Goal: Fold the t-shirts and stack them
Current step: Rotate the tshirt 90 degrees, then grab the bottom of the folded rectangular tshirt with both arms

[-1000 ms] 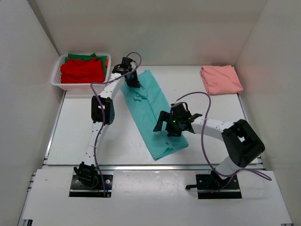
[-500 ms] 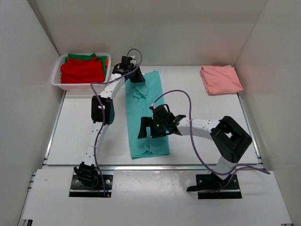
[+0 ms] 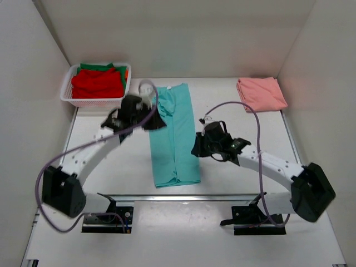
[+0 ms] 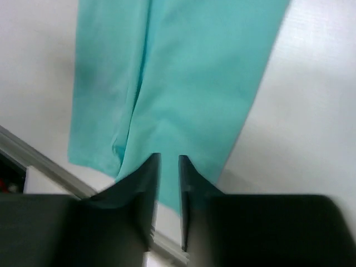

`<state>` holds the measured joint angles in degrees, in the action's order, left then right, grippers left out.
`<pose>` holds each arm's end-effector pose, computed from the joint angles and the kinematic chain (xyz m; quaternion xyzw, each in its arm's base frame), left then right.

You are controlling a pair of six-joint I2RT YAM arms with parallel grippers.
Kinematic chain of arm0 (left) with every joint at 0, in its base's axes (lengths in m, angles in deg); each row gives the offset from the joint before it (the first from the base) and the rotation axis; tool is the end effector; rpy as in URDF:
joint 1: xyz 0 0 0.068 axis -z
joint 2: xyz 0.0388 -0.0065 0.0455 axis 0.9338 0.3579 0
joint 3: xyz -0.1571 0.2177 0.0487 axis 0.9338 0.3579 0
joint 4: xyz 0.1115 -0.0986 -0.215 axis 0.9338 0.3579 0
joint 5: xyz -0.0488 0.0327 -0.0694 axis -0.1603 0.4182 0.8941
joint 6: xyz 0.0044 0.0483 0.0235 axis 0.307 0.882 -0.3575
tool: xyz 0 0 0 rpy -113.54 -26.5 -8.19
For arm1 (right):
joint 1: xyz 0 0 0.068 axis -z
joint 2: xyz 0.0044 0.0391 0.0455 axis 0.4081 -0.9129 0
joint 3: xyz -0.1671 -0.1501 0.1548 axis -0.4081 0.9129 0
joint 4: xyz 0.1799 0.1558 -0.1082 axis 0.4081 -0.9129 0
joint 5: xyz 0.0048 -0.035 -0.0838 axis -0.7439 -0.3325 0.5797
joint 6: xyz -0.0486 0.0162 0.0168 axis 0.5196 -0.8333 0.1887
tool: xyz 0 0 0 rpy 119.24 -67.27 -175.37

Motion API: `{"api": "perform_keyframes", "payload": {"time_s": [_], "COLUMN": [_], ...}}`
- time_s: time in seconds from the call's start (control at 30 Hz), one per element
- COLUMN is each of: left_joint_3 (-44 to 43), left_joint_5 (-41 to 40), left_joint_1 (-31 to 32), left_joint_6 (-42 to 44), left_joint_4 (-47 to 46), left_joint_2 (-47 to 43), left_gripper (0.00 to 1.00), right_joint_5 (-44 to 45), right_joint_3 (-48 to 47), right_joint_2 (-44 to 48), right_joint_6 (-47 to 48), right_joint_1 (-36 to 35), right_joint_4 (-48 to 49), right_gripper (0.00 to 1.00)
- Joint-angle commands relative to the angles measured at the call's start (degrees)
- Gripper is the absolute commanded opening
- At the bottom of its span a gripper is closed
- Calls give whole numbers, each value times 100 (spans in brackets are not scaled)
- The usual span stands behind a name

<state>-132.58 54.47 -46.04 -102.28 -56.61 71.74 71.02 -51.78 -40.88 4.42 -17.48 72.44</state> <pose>0.2944 -0.1364 0.3224 0.0609 0.8811 -0.3030 0.3580 0.2109 0.1917 0.2340 -0.1170 0.9054 0.2715 0.3045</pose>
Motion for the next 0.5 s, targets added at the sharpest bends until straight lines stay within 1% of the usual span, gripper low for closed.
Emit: {"api": "perform_keyframes", "payload": {"time_s": [0.0, 0.03, 0.07, 0.1, 0.13, 0.17, 0.2, 0.27, 0.3, 0.33, 0.4, 0.43, 0.47], "left_joint_3": [2485, 2823, 3279, 3658, 3975, 4152, 4328, 4557, 4654, 4794, 5022, 5076, 5129], "left_joint_5": [-257, -388, -642, -714, -723, -680, -645, -714, -723, -697, -679, -654, -766], "left_joint_1": [417, 548, 715, 777, 778, 743, 664, 751, 804, 830, 918, 1006, 1041], "left_joint_6": [-356, -513, -671, -821, -857, -997, -1076, -1173, -1217, -1375, -1542, -1691, -1736], "left_joint_4": [-266, -485, -530, -609, -619, -688, -724, -689, -715, -802, -995, -1092, -1137], "left_joint_2": [-667, -1122, -1535, -1896, -2048, -2302, -2504, -2725, -2813, -2823, -2937, -2946, -2963], "left_gripper": [34, 34, 36, 46, 51, 48, 49, 50, 51, 52, 51, 50, 51], "right_joint_5": [451, 531, 541, 506, 393, 313, 312, 321, 304, 243, 102, 93, 101], "right_joint_3": [572, 860, 1159, 1397, 1556, 1775, 1951, 2171, 2347, 2470, 2655, 2726, 2735], "right_joint_2": [821, 989, 1278, 1498, 1657, 1763, 1851, 1957, 1932, 1984, 1941, 1897, 1818], "right_joint_6": [-415, -634, -871, -987, -1092, -1198, -1355, -1523, -1663, -1760, -1927, -1946, -2033], "right_joint_1": [-132, -159, -107, -107, -2, 42, 25, -54, -97, -141, -124, -176, -186], "right_joint_4": [-252, -278, -218, -156, -95, -33, -6, 90, 143, 291, 581, 617, 653], "right_gripper": [21, 30, 52, 55, 56, 57, 57, 57, 58, 56, 55, 56, 56]}}
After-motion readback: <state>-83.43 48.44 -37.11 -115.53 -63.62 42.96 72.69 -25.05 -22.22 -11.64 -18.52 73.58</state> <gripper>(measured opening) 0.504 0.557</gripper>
